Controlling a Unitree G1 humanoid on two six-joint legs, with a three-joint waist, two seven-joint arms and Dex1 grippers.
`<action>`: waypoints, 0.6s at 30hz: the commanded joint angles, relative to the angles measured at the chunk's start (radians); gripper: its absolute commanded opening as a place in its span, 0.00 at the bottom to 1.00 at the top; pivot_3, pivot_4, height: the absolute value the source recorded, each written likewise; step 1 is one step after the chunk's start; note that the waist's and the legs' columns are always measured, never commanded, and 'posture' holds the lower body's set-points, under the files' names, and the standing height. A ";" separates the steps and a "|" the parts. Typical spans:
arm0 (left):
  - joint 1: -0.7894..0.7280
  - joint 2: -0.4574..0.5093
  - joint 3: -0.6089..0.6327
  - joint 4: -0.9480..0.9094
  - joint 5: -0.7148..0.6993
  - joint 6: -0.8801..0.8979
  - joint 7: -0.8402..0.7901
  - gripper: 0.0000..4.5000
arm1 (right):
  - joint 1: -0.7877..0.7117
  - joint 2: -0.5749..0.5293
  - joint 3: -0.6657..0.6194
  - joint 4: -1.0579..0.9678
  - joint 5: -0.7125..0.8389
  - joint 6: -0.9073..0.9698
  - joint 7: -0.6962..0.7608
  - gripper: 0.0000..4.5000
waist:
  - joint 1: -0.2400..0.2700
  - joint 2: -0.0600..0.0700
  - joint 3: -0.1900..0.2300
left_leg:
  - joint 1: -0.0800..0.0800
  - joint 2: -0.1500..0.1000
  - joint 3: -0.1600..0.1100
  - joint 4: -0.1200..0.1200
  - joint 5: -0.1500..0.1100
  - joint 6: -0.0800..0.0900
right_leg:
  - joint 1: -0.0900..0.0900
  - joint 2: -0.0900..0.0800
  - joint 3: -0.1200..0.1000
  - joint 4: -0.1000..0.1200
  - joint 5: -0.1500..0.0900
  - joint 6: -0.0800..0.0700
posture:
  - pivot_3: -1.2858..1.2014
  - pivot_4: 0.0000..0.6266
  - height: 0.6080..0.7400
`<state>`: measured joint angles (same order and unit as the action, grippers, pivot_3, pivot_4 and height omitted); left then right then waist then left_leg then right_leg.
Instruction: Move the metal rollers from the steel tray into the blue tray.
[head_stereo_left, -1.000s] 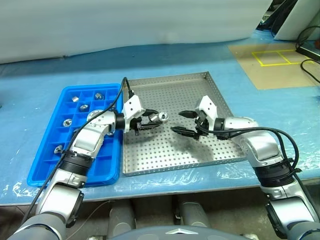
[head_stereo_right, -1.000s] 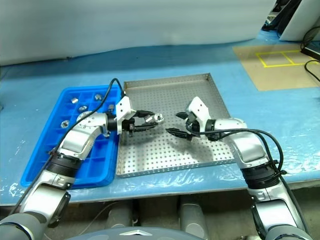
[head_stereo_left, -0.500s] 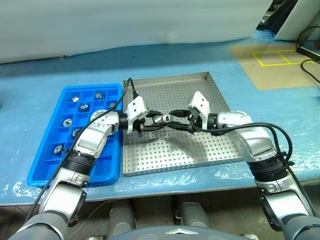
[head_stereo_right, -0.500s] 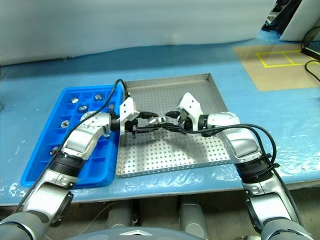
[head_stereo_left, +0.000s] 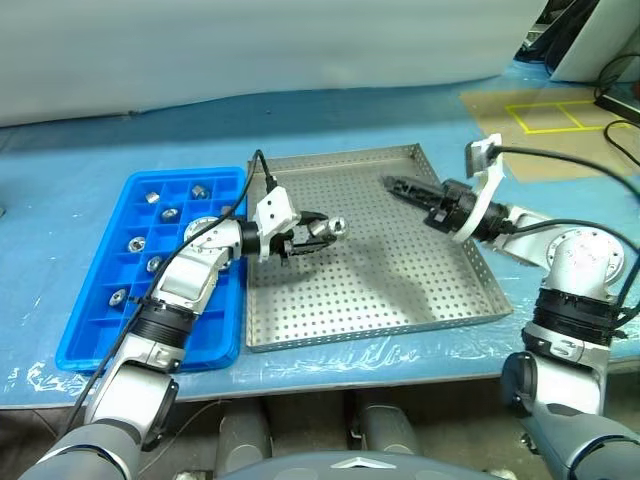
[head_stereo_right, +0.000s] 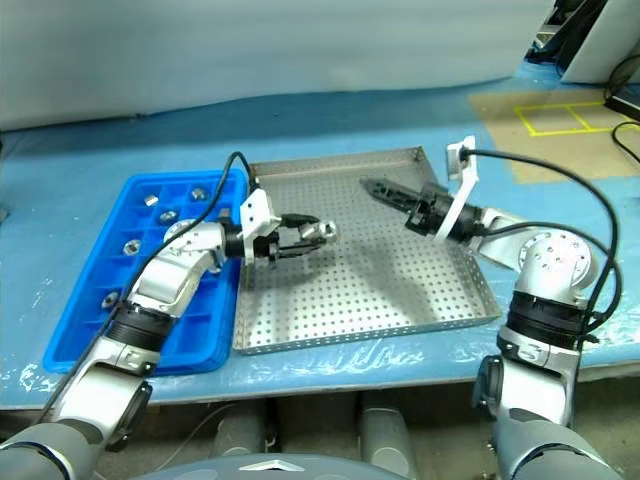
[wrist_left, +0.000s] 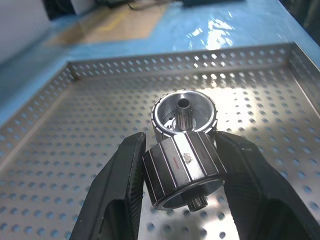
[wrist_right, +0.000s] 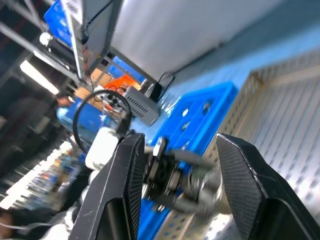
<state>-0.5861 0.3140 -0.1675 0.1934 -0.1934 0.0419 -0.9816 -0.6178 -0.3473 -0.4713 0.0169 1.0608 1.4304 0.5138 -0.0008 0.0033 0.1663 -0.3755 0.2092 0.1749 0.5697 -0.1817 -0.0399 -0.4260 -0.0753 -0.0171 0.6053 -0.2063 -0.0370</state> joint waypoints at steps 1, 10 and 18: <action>-0.008 -0.005 0.029 -0.050 -0.030 -0.053 0.007 0.42 | -0.016 0.061 -0.074 -0.007 0.102 0.070 -0.119 0.52 | 0.000 0.000 0.000 | -0.001 0.000 0.000 0.000 0.000 0.000 | -0.001 0.000 0.000 0.000 0.000 0.000 | 0.43 0.24 1.00; -0.014 0.023 0.010 -0.051 -0.015 -0.046 -0.015 0.42 | -0.001 0.134 -0.138 0.058 0.262 0.152 -0.317 0.52 | 0.022 0.000 0.000 | 0.000 0.000 0.000 -0.006 0.003 -0.005 | -0.004 0.000 0.000 0.000 0.000 0.000 | 0.43 0.24 1.00; -0.011 0.026 0.009 -0.052 -0.021 -0.036 -0.019 0.42 | 0.051 0.106 -0.078 0.055 0.249 0.107 -0.341 0.52 | 0.027 0.000 0.000 | 0.000 -0.001 0.000 -0.007 0.004 -0.006 | -0.004 0.000 0.000 0.000 0.000 0.000 | 0.43 0.24 1.00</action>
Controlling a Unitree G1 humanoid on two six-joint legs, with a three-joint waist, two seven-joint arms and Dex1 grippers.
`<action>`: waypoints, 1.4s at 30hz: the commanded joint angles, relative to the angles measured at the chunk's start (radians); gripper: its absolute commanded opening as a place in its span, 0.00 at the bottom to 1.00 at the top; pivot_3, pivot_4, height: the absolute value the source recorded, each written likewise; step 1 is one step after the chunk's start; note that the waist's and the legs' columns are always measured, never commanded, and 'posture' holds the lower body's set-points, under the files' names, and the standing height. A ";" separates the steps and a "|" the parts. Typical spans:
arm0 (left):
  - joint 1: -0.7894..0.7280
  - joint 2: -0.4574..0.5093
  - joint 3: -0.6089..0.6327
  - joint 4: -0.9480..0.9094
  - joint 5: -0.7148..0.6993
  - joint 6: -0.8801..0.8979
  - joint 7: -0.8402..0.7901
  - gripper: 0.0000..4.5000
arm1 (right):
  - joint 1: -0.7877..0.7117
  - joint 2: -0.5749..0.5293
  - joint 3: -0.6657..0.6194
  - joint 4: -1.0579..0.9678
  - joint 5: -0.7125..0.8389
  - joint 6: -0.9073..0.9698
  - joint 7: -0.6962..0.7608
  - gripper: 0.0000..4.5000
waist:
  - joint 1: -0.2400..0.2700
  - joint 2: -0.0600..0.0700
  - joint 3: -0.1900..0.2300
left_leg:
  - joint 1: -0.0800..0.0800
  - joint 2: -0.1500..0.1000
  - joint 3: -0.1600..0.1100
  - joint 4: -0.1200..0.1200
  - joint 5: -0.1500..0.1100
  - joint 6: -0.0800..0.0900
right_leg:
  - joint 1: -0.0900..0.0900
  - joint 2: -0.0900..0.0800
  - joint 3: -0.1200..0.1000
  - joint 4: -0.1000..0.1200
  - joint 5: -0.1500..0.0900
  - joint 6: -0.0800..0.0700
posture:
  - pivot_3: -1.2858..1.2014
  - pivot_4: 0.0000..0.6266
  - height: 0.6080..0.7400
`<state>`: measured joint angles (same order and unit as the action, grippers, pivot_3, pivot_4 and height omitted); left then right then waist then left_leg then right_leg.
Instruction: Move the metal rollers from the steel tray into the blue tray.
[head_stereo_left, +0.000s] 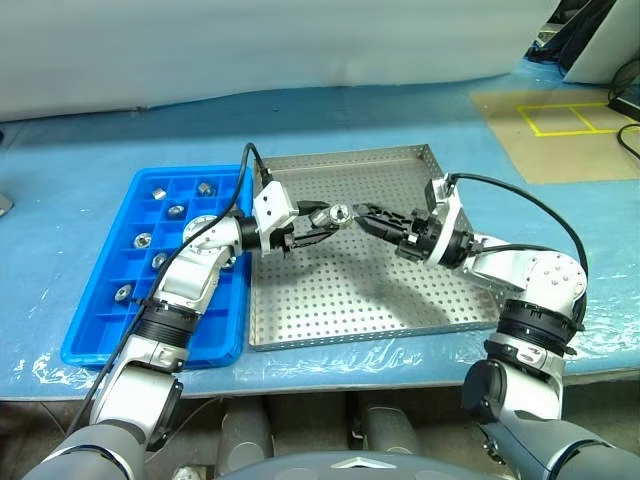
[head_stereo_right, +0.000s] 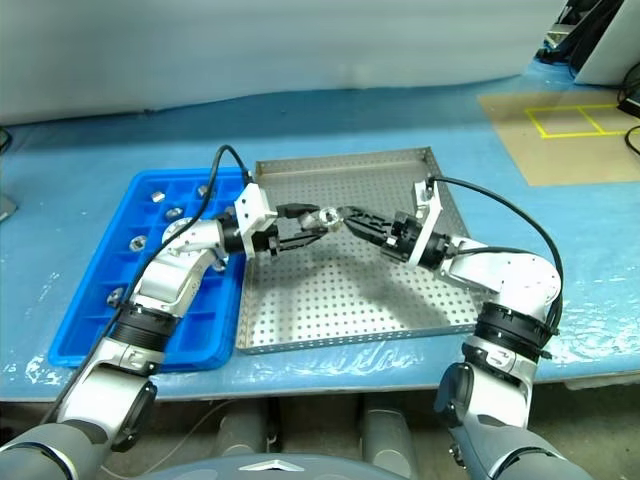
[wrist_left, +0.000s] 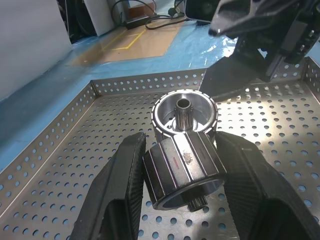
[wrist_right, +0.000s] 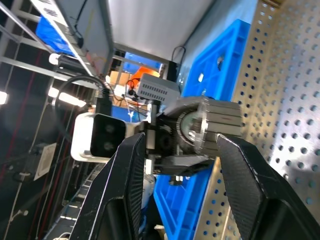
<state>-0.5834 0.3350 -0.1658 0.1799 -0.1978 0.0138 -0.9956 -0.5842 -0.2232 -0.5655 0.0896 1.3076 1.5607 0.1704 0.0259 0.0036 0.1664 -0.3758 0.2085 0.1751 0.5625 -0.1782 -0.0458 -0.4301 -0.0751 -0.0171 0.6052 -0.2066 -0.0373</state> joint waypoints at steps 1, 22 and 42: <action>-0.013 0.006 0.008 -0.033 -0.014 -0.011 -0.006 0.42 | 0.023 -0.023 0.022 -0.019 0.000 -0.033 0.004 0.52 | 0.000 0.000 0.000 | 0.000 0.000 0.000 0.000 0.000 0.000 | 0.000 0.000 0.000 0.000 0.000 0.000 | 0.43 0.24 1.00; -0.009 0.004 -0.006 -0.024 -0.006 -0.015 -0.011 0.42 | 0.025 0.012 0.152 -0.024 -0.017 -0.183 0.019 0.52 | 0.000 0.000 0.000 | -0.001 0.000 0.000 0.000 0.000 -0.001 | -0.002 0.000 0.000 0.000 0.000 0.000 | 0.43 0.24 1.00; -0.008 0.007 -0.009 0.021 0.001 -0.052 -0.019 0.42 | 0.033 -0.003 0.203 -0.047 -0.069 -0.274 0.062 0.26 | -0.002 0.000 0.000 | -0.001 0.000 0.000 0.000 0.000 -0.001 | -0.002 0.000 0.000 0.000 0.000 0.000 | 0.43 0.24 1.00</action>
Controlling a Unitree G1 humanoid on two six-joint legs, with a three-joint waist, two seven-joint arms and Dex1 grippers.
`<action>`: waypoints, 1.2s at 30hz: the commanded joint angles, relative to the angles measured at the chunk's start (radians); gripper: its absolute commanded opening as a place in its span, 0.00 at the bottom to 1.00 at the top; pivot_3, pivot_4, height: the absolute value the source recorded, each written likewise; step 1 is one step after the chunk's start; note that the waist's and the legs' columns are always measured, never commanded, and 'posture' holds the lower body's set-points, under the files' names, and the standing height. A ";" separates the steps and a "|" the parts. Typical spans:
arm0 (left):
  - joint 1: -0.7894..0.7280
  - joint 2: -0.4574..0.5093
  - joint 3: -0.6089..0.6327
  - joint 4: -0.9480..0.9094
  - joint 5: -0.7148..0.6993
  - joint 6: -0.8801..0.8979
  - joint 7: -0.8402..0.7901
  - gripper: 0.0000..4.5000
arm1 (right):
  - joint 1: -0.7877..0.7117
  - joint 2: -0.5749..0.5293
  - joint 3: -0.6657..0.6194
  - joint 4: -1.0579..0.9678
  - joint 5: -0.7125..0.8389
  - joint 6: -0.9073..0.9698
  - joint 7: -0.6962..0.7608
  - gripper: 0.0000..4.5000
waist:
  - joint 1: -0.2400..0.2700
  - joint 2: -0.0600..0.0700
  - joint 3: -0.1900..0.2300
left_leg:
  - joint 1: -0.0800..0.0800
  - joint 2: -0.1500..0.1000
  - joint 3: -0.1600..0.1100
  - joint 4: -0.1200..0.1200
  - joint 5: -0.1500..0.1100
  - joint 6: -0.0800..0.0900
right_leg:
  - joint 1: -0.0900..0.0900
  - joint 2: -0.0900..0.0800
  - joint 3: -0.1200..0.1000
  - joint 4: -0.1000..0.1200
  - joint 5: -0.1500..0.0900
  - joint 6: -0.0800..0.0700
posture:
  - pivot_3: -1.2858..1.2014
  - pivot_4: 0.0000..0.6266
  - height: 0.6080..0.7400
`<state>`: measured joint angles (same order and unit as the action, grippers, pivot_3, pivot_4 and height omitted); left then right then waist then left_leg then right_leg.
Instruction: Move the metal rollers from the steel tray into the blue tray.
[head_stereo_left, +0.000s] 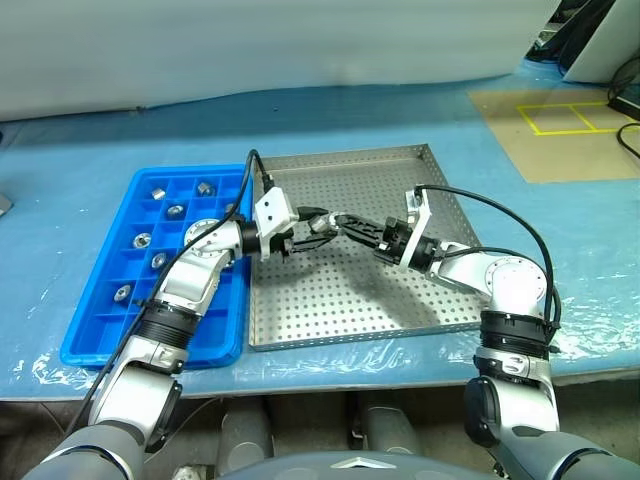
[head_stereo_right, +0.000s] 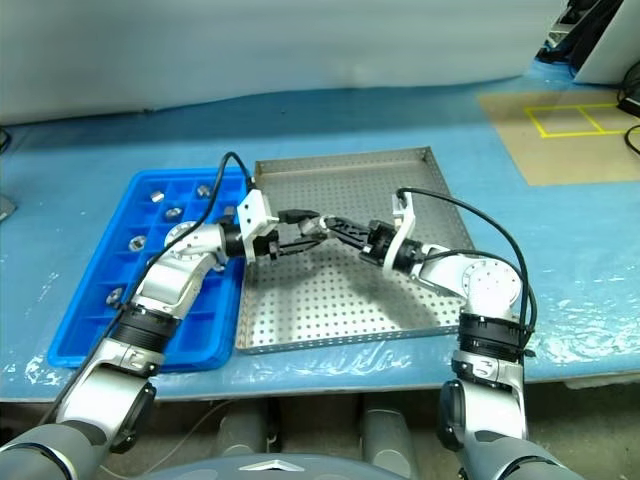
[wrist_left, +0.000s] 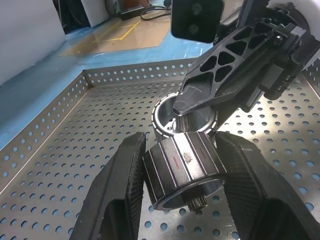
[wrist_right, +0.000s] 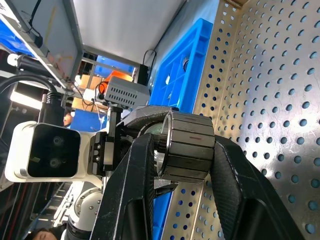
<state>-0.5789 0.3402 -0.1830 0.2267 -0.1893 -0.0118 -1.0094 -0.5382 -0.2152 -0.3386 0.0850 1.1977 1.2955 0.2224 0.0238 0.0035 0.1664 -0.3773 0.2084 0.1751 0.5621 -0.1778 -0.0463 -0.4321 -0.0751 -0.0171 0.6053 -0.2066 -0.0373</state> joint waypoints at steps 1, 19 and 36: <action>-0.012 0.003 0.008 -0.026 -0.007 -0.026 -0.005 0.42 | -0.014 -0.018 -0.031 -0.050 0.053 -0.002 0.010 0.26 | 0.000 0.000 0.000 | 0.000 0.000 0.000 0.000 0.000 0.000 | 0.000 0.000 0.000 0.000 0.000 0.000 | 0.43 0.24 1.00; -0.019 0.004 0.002 -0.033 -0.011 -0.024 0.009 0.42 | 0.059 -0.429 0.237 -0.297 -0.377 -0.353 0.429 0.26 | 0.011 0.000 0.000 | -0.001 0.000 0.000 0.001 0.000 0.001 | -0.001 0.000 0.000 0.000 0.000 0.000 | 0.43 0.24 1.00; -0.004 -0.001 -0.008 -0.046 -0.008 -0.013 0.011 0.42 | 0.211 -0.481 0.347 -0.107 -0.780 -0.670 0.485 0.26 | 0.009 -0.001 0.000 | -0.002 0.000 0.000 0.004 0.000 0.005 | -0.001 0.000 0.000 0.001 0.000 0.000 | 0.43 0.24 1.00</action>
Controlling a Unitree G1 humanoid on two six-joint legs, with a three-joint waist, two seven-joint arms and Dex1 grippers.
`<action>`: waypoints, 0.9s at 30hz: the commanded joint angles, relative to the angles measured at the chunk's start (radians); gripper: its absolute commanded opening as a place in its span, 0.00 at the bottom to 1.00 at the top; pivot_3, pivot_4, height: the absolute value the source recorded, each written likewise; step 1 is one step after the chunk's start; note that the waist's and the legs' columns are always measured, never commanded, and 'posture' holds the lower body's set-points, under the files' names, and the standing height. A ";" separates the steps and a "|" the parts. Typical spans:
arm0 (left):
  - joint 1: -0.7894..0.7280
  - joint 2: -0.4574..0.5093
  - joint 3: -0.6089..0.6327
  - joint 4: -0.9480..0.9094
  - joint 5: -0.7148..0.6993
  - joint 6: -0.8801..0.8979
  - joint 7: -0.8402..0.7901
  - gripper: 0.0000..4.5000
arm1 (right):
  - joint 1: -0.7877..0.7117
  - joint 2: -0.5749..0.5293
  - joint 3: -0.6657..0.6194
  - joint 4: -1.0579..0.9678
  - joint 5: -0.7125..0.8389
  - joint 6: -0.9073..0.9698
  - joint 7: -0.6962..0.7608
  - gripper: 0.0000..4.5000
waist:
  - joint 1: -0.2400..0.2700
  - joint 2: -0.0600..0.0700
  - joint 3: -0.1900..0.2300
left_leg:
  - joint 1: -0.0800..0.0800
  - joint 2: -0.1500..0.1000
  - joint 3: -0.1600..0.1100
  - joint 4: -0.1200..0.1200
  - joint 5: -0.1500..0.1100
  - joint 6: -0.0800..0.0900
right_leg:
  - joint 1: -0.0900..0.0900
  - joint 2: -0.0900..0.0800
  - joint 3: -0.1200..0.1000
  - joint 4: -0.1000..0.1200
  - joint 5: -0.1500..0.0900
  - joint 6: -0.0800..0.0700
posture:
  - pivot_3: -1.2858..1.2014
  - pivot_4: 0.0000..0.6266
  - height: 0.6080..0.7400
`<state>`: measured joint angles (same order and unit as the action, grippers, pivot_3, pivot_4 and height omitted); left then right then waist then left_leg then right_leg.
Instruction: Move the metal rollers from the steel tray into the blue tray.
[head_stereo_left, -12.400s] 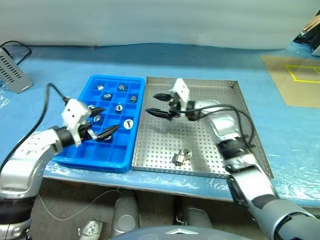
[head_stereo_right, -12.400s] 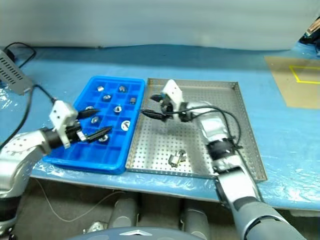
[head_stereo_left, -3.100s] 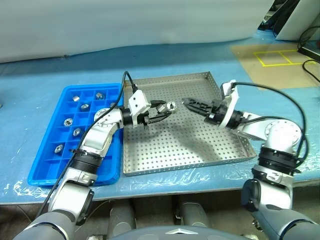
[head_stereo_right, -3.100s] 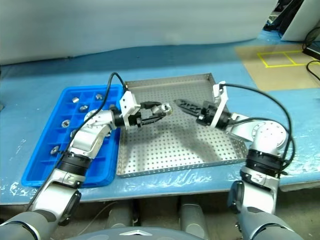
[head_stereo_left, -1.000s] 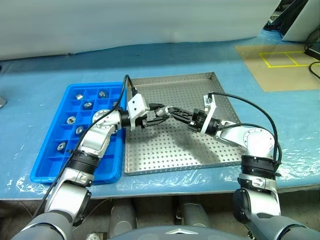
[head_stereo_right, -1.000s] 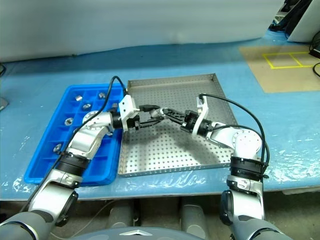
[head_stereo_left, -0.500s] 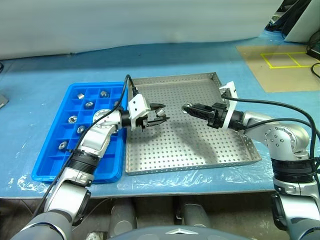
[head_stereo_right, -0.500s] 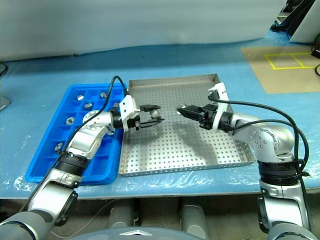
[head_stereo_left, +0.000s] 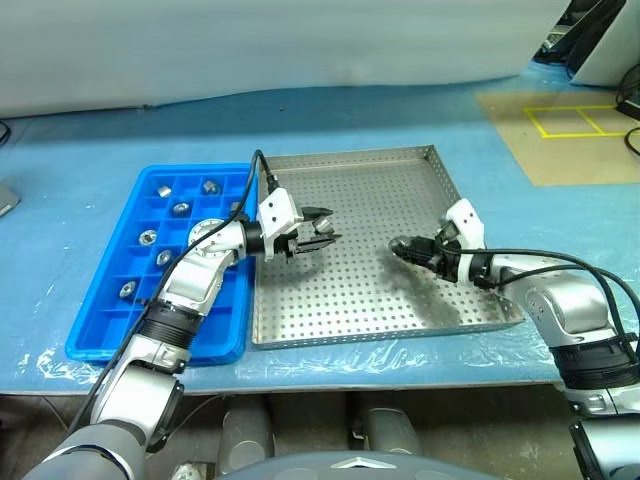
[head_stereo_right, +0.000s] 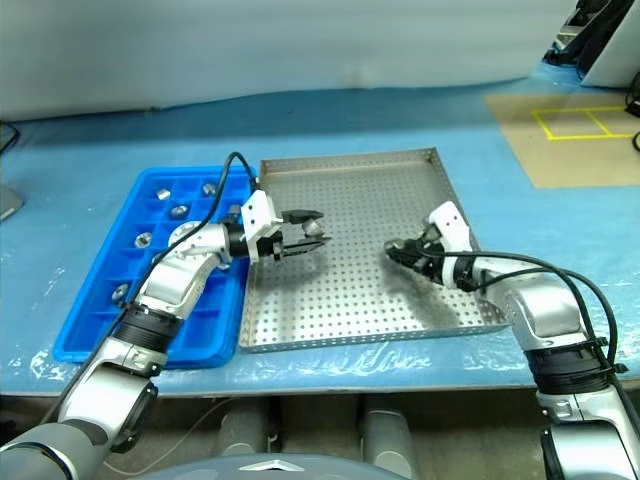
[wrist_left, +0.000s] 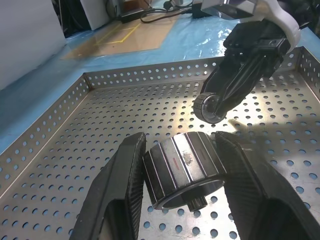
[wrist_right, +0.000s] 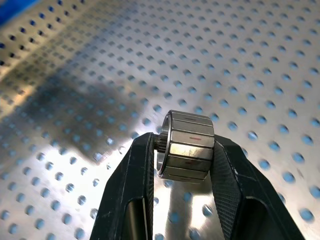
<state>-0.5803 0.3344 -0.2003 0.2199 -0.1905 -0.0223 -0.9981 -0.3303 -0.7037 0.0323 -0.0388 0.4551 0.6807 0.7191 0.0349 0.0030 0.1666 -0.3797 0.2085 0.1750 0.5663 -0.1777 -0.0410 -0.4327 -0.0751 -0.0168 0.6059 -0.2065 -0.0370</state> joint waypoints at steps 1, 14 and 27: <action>-0.002 0.005 0.009 -0.042 -0.007 -0.001 0.000 0.42 | 0.003 0.016 -0.029 0.034 -0.053 -0.069 -0.025 0.26 | -0.004 0.000 0.000 | 0.000 0.000 0.000 0.000 0.000 0.000 | 0.000 0.000 0.000 0.000 0.000 0.000 | 0.42 0.24 1.00; -0.012 0.008 0.008 -0.059 -0.011 0.023 -0.007 0.42 | 0.006 0.055 -0.098 -0.010 -0.001 0.003 0.006 0.55 | -0.020 0.000 0.000 | 0.000 0.000 0.000 0.001 -0.001 0.005 | 0.000 0.000 0.000 0.001 0.000 0.000 | 0.42 0.24 1.00; -0.016 0.047 0.097 -0.128 -0.066 0.103 0.045 0.42 | -0.148 0.070 -0.135 -0.213 0.194 0.178 0.046 0.55 | -0.020 0.000 0.000 | 0.001 0.001 0.000 0.001 -0.002 0.006 | 0.001 0.000 0.000 0.002 0.000 0.000 | 0.44 0.24 1.00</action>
<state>-0.5839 0.3671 -0.1521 0.1243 -0.2299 0.0720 -0.9758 -0.4563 -0.6397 -0.1081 -0.2127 0.6276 0.8545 0.7610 0.0152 0.0030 0.1666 -0.3785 0.2093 0.1750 0.5679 -0.1791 -0.0348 -0.4317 -0.0749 -0.0168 0.6078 -0.2065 -0.0373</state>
